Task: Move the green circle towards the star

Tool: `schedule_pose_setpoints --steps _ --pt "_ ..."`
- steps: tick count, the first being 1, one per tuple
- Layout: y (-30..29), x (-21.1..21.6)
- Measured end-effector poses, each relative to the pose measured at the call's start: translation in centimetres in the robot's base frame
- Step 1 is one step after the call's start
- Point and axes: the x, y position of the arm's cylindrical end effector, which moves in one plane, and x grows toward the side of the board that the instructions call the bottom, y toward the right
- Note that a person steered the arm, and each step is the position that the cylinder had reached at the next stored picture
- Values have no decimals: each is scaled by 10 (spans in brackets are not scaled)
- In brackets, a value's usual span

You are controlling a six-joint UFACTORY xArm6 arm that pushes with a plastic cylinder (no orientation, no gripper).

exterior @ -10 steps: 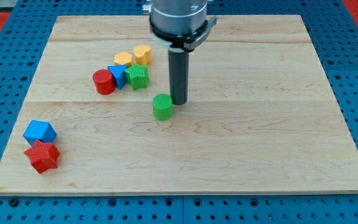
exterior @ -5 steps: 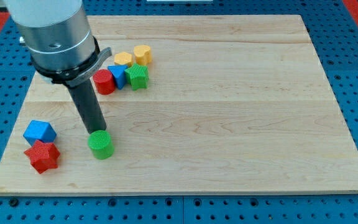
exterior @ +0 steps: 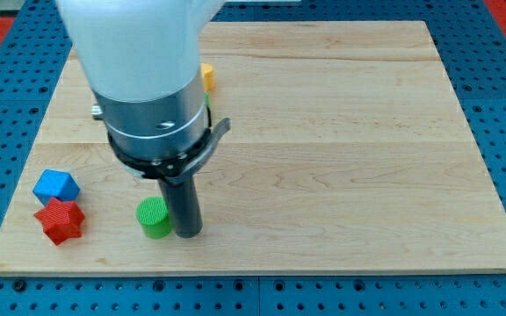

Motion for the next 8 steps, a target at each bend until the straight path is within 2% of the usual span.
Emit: schedule_pose_setpoints --steps 3,8 --pt "-17 -27" --pt "-78 -29"
